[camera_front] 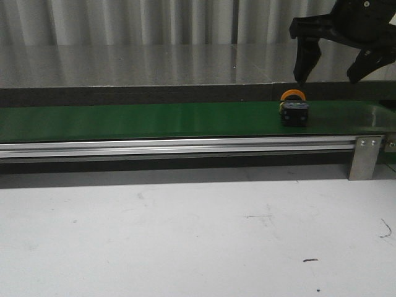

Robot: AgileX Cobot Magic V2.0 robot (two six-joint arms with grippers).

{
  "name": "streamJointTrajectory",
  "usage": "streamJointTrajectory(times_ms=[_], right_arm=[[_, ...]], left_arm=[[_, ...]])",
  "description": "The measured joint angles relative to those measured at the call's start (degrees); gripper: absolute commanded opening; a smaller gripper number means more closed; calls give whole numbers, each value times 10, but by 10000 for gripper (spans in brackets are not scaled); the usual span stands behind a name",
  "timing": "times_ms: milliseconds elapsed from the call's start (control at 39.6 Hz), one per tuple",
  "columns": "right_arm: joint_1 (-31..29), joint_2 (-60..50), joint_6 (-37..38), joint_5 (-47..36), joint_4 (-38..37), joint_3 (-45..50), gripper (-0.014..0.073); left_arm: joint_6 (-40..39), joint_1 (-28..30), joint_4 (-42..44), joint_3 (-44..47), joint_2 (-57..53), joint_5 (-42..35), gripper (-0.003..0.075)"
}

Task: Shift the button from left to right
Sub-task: 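Grasp the button on the belt with the right gripper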

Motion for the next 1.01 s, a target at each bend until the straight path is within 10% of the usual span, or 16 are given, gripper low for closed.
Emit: streamJointTrajectory(times_ms=[353,681,1009], right_arm=[[0,58,1,17,25,-20,631],[0,61,1,35,25,-20,209],[-40,37,2,59,24,-36,203]], left_arm=[[0,0,0,0,0,0,-21],[0,0,0,0,0,0,-21],[0,0,0,0,0,0,-21]])
